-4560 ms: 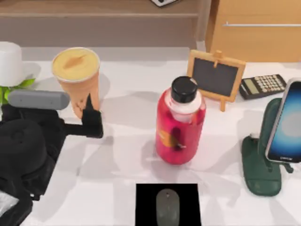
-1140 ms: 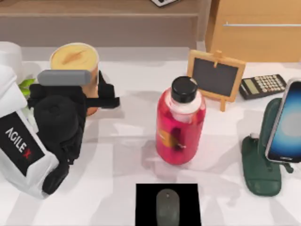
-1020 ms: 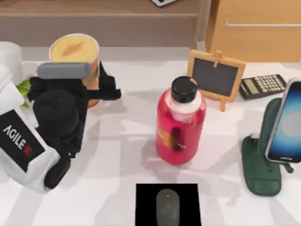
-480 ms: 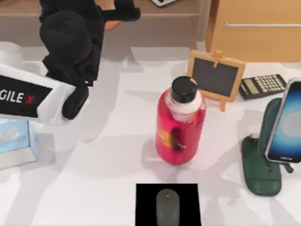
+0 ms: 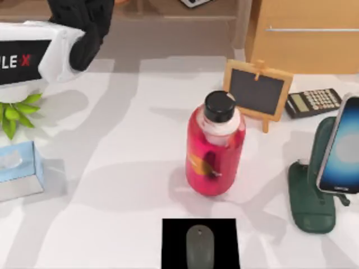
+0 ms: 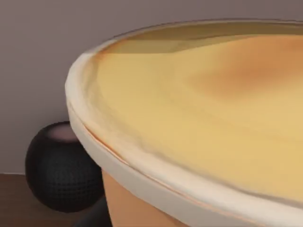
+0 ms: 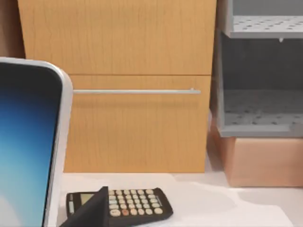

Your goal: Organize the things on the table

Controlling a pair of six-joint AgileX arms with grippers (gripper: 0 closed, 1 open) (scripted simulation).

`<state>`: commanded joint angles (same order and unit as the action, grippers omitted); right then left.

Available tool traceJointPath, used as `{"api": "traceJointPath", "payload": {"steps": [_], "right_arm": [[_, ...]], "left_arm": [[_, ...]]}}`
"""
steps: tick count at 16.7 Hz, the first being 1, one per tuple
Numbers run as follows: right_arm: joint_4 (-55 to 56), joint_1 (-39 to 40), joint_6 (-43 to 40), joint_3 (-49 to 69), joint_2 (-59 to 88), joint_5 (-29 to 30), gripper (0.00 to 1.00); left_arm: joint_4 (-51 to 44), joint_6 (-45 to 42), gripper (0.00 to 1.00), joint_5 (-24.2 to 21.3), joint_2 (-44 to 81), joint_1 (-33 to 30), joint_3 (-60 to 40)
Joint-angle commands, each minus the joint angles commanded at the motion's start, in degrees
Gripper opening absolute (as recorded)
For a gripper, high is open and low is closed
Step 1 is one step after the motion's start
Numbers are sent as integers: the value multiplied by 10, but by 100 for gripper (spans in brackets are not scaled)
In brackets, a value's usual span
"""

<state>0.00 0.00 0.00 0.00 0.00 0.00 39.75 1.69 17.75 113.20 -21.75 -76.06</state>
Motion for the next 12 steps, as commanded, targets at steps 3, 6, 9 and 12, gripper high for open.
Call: {"api": "traceJointPath", "payload": {"steps": [3,6,9,12], "right_arm": [[0,0,0,0,0,0,100],[0,0,0,0,0,0,100],[0,0,0,0,0,0,100],[0,0,0,0,0,0,100]], "left_arm": [[-78,-2,0,-6,14,16,-52],[-127,-4,0,-10,25,23,-80],[-137,-4,0,-11,28,24,-86],[-136,-5,0,-10,25,20,-83]]}}
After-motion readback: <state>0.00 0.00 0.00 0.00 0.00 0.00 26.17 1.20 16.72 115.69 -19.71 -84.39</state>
